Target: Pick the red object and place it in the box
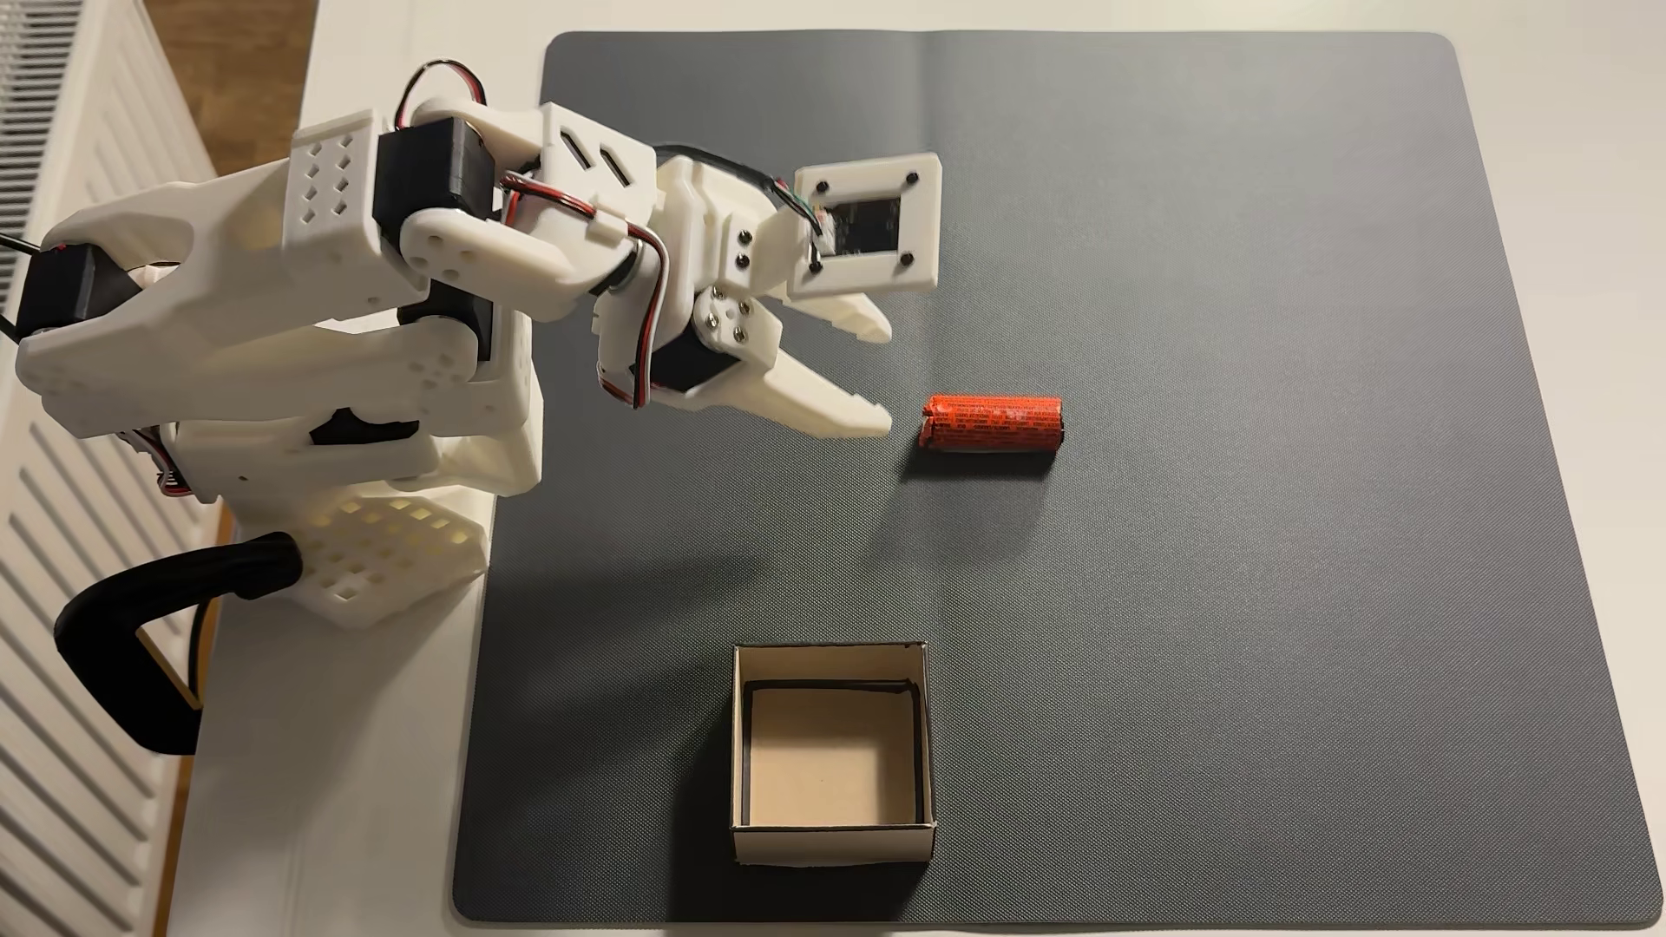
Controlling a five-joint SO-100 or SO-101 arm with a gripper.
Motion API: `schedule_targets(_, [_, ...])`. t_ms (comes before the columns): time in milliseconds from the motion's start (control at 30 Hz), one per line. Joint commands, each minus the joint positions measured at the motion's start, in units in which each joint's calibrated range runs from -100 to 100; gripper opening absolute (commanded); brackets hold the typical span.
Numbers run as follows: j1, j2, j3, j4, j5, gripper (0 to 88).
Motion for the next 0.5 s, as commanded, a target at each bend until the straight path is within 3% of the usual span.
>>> schedule_targets(0, [-1.0,1.4,-3.4,-2.3,-0.1,17.1])
schedule_targets(200, [-1.2,14.2,-9.4,-6.4,0.0,17.1])
schedule_targets(467, [-1.2,36.5,-10.8,-22.3,0.0,17.1])
